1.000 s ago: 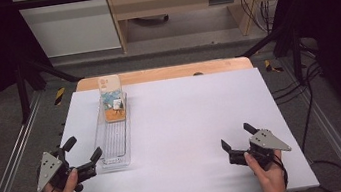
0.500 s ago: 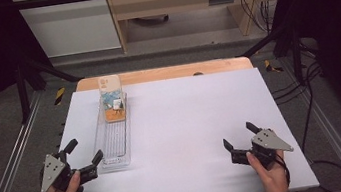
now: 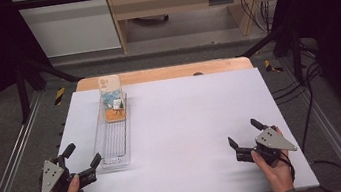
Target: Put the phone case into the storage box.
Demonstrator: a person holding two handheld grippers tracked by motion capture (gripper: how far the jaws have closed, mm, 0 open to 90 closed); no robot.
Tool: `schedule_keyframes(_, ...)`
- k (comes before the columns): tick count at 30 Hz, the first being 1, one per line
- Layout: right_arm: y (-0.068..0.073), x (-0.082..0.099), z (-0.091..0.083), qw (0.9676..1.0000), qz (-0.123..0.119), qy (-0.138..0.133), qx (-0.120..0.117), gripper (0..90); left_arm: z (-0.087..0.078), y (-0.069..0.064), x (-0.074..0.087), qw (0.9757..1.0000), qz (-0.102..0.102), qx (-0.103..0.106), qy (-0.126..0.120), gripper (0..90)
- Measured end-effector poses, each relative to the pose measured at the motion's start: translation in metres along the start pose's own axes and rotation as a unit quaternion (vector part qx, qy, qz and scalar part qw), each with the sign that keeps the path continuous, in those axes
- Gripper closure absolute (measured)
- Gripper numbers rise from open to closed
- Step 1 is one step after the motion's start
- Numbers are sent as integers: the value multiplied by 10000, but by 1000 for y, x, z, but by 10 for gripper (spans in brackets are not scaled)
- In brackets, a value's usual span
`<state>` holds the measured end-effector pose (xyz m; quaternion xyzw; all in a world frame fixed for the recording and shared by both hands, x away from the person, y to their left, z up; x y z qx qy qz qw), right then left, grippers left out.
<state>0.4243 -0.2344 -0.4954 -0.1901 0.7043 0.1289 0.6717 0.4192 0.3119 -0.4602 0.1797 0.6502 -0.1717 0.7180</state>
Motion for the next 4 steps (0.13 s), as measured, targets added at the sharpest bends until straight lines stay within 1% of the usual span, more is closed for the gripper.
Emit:
schedule_keyframes(1,-1,2,1,10000,-11,20,-3,39,-1,1,0,10000,1,-29,7,30)
schedule_keyframes(3,-3,4,2,10000,-19,60,36,40,-3,3,1,9999,-67,-88,-40,31)
schedule_keyframes(4,-3,5,3,10000,-7,86,40,40,-4,5,1,9999,-60,-99,-39,31)
Point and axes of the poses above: each handheld gripper's, and its own axes: z roughly forward along the jaws, x roughly out of its underside, y roughly to its left, the point moved 2 cm from there along z, roughly forward along the jaws, and after that the axes turned 8 degrees about -y, right-handed, at the moved point
